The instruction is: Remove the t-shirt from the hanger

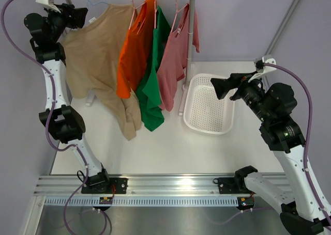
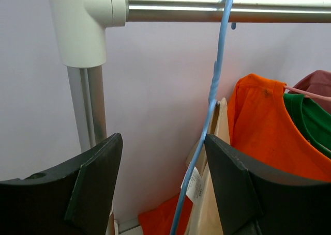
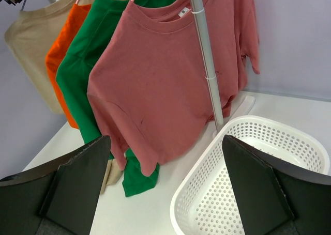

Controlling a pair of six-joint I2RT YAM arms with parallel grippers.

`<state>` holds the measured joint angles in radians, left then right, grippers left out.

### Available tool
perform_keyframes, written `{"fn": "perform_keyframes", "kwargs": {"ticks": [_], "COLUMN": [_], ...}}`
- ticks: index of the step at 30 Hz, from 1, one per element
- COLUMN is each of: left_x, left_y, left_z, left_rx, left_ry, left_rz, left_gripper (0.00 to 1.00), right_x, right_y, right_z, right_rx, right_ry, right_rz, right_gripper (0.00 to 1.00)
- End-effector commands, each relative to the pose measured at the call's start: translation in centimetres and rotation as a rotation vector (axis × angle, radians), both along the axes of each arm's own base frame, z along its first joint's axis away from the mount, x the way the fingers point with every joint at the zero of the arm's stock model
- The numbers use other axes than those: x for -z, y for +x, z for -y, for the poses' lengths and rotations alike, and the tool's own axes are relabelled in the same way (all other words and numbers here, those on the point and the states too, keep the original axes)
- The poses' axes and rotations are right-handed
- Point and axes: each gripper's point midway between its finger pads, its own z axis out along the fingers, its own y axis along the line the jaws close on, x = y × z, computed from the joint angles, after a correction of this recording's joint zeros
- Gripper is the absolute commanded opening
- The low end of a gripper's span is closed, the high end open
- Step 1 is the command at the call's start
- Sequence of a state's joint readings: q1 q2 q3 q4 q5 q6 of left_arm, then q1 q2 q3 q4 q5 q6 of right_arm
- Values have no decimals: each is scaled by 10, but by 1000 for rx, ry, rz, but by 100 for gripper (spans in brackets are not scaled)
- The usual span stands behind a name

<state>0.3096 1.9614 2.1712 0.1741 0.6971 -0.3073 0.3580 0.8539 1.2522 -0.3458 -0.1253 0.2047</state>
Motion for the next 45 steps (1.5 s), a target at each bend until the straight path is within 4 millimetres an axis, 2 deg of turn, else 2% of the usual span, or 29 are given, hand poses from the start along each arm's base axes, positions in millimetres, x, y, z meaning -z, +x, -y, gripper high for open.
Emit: {"fn": "perform_keyframes", "kwargs": {"ticks": [1, 3, 9, 12, 13, 14, 16, 21, 25, 28, 31, 34, 38, 40, 42, 44, 45], "left_x": [-12, -11, -6, -10, -11, -14, -18, -25, -42, -69, -93, -123, -134, -143, -153, -153, -158], "left_y": [-7, -7, -9, -10, -11, -12, -13, -20, -31, -48, -60, -83, -104, -126, -140, -145, -155], "left_z": [5, 6, 14, 15, 14, 15, 17, 36, 54, 67, 67, 66, 64, 68, 68, 68, 69], "left_rx": [39, 44, 83, 60, 58, 60, 72, 104, 140, 187, 159, 121, 73, 61, 47, 37, 31], "left_ry": [25, 24, 20, 13, 11, 7, -14, -9, -17, -33, -72, -77, -74, -70, -74, -85, -93], "left_rz": [35, 34, 16, 27, 30, 35, 41, 44, 66, 124, 154, 204, 222, 256, 269, 249, 256], "left_gripper": [68, 66, 45, 29, 23, 11, 1, 0, 0, 0, 0, 0, 0, 0, 0, 0, 0], "right_x": [-18, -18, -16, -13, -13, -12, -8, -6, -4, -2, 1, 3, 4, 3, 2, 3, 3], "right_y": [-12, -13, -11, -10, -11, -10, -11, -11, -13, -13, -12, -9, -6, -7, -8, -8, -8], "right_z": [1, 1, -2, -5, -5, -4, -3, -4, -5, -5, -6, -6, -6, -7, -8, -8, -8], "right_rx": [-18, -23, -31, -44, -44, -42, -38, -39, -51, -51, -48, -44, -40, -47, -51, -51, -50], "right_ry": [-4, -5, -1, 2, 2, 1, -3, 2, 5, 6, 11, 8, 8, 9, 11, 10, 12], "right_rz": [54, 52, 43, 36, 35, 32, 27, 22, 15, 13, 0, -20, -24, -16, -18, -22, -25], "right_gripper": [100, 99, 99, 100, 99, 99, 100, 100, 99, 100, 100, 99, 99, 99, 100, 99, 100]}}
